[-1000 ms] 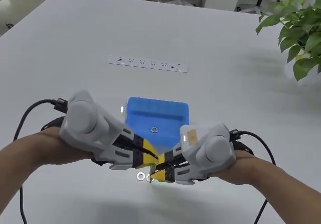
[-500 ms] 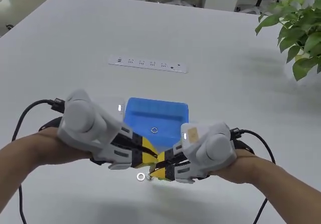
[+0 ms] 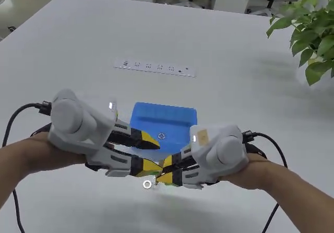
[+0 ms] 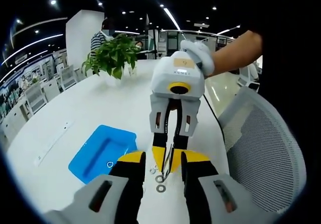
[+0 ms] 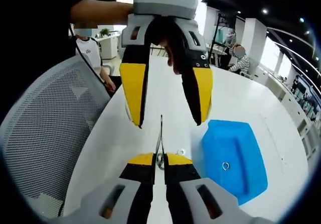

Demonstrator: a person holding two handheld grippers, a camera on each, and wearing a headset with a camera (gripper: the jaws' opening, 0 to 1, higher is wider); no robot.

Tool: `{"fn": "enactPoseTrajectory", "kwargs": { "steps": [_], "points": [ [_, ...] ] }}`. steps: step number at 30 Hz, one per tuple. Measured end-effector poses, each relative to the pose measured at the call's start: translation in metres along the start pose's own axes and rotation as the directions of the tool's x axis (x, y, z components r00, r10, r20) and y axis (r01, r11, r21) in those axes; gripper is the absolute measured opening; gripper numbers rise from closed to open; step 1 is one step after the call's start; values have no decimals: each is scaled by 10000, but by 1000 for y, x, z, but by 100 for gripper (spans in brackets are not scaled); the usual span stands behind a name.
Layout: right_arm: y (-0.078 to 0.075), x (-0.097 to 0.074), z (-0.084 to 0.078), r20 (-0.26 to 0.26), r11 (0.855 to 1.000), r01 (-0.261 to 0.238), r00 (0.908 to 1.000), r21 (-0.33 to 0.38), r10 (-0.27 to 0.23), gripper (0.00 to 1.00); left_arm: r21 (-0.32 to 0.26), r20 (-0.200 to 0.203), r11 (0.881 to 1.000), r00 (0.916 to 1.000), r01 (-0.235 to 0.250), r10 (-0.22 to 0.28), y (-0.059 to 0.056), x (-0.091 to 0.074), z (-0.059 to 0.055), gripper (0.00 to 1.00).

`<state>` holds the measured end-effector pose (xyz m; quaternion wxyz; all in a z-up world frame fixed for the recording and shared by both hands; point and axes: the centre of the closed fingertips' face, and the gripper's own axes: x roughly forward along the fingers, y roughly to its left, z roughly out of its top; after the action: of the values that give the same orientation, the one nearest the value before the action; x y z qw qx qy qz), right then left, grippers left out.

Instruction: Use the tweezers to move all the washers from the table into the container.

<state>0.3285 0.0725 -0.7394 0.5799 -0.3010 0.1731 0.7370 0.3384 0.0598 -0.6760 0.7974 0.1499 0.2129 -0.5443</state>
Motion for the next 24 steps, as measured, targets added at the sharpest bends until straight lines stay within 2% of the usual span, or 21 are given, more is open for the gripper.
{"fn": "enactPoseTrajectory", "kwargs": {
  "steps": [4,11,16,24],
  "points": [
    [-2,-3,4,-16,9999,29,10000,-115,-30,7,-239,126,9994,9996,-242,245,3,-4,-2,48],
    [-6,-9,11,9,9997,15,10000,-224,-15,7,-518,152,9973,9985,-524,532,3,-9,-6,57],
    [-10,-14,13,-2,9996,76,10000,-288,-76,7,-1054,317,9917,9965,-730,767,5,-13,-6,66],
    [-19,-23,16,-10,9991,236,9997,-348,-237,7,-1237,549,9874,9929,-985,1059,7,-19,-5,78]
  ]
}}
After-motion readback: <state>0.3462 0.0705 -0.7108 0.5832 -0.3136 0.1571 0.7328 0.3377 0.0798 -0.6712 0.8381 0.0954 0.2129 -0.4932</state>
